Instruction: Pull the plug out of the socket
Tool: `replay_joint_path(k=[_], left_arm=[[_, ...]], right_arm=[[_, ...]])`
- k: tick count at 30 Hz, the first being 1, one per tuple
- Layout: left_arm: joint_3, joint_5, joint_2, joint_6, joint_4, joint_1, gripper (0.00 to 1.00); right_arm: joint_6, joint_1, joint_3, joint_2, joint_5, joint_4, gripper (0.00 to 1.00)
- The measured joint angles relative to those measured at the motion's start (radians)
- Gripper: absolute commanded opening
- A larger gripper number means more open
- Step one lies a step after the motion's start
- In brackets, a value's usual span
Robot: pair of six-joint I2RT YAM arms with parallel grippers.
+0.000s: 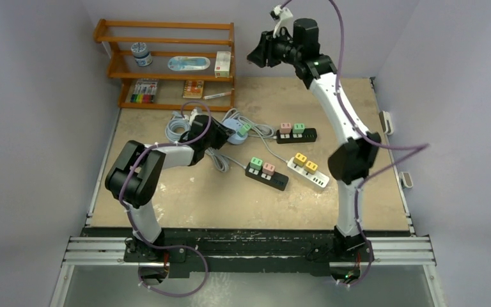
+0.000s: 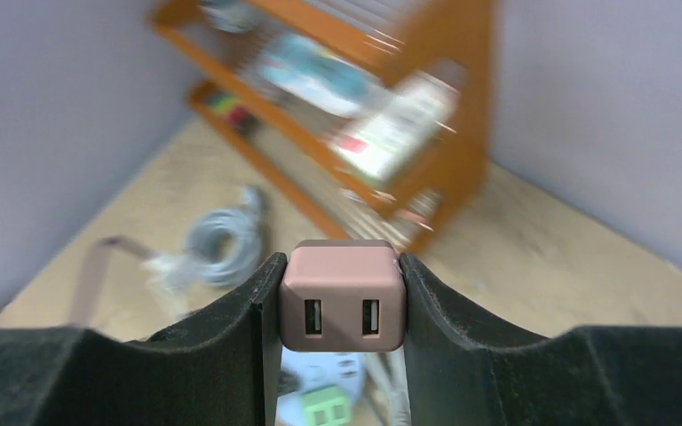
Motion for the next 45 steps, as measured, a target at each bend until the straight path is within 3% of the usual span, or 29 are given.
replay_joint_path(k=[5, 11, 16, 19, 24, 26, 30, 32, 45], left_arm=[[-0.014, -0.001, -0.022, 0.024, -0.012, 0.001, 0.0], [-0.034, -0.005, -0.065, 0.066, -0.053, 0.003, 0.0], [-0.057, -0.004, -0.09, 0.09, -0.062, 0.003, 0.0], [-0.063, -0.002, -0.091, 0.093, -0.057, 0.003, 0.0], [-0.064, 0.002, -0.091, 0.098, -0.054, 0.003, 0.0], [-0.064, 0.003, -0.091, 0.1, -0.054, 0.003, 0.0], [-0.064, 0.008, -0.09, 0.101, -0.054, 0.004, 0.0], [-0.064, 0.012, -0.088, 0.101, -0.051, 0.006, 0.0], [-0.064, 0.029, -0.08, 0.101, -0.04, 0.012, 0.0]], right_arm=[[-0.019, -0.053, 0.32, 0.378, 0.165, -0.255, 0.0], [-0.029, -0.058, 0.293, 0.534, 0.207, -0.355, 0.02], [-0.05, -0.061, 0.309, 0.545, 0.225, -0.348, 0.18], [-0.06, -0.063, 0.325, 0.545, 0.226, -0.328, 0.36], [-0.072, -0.069, 0.328, 0.565, 0.234, -0.321, 0.41], [-0.08, -0.069, 0.328, 0.587, 0.244, -0.324, 0.48], [-0.096, -0.071, 0.325, 0.629, 0.256, -0.344, 0.75], [-0.104, -0.074, 0.318, 0.638, 0.261, -0.354, 0.97], [-0.141, -0.075, 0.191, 0.567, 0.351, -0.289, 0.97]])
